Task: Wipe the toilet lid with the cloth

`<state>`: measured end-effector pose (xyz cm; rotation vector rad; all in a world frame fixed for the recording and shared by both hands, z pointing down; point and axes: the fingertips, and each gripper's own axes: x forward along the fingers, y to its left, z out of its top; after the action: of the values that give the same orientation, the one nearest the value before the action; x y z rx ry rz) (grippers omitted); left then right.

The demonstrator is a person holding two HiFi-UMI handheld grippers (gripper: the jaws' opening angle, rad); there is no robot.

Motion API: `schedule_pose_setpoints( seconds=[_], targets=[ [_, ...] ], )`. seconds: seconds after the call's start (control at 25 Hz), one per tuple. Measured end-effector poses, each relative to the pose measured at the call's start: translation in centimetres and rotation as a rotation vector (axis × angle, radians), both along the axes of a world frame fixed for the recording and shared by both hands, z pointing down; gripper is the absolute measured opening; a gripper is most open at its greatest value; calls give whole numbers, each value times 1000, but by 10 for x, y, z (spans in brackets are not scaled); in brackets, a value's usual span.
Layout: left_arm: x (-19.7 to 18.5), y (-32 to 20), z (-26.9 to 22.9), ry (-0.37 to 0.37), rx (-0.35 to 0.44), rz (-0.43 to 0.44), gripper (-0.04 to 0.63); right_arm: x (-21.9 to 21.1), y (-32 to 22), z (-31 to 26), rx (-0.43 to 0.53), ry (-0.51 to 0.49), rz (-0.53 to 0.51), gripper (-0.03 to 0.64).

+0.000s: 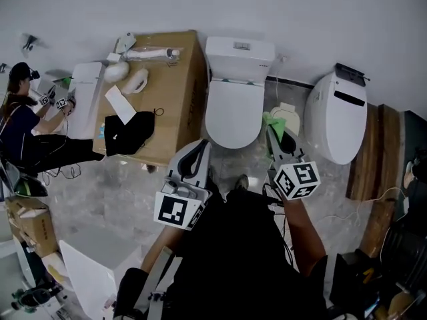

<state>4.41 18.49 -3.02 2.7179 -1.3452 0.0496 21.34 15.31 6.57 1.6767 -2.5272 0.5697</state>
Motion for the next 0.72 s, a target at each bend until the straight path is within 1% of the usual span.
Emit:
schedule_pose_setpoints(
  seconds=[0.16,0.28,0.6,0.72],
  targets=[
    [-15,0,-12,-1,12,14,8,3,26,-17,19,26,65,54],
    [-28,-3,-13,8,-1,23,8,-3,42,-24,17,30,89,54],
    [-41,-13,-4,-21,-6,59,8,-27,53,-26,8,94,91,54],
    [-43,-13,0,-11,1,69,8,-32,52,-28,20,119,84,54]
  ],
)
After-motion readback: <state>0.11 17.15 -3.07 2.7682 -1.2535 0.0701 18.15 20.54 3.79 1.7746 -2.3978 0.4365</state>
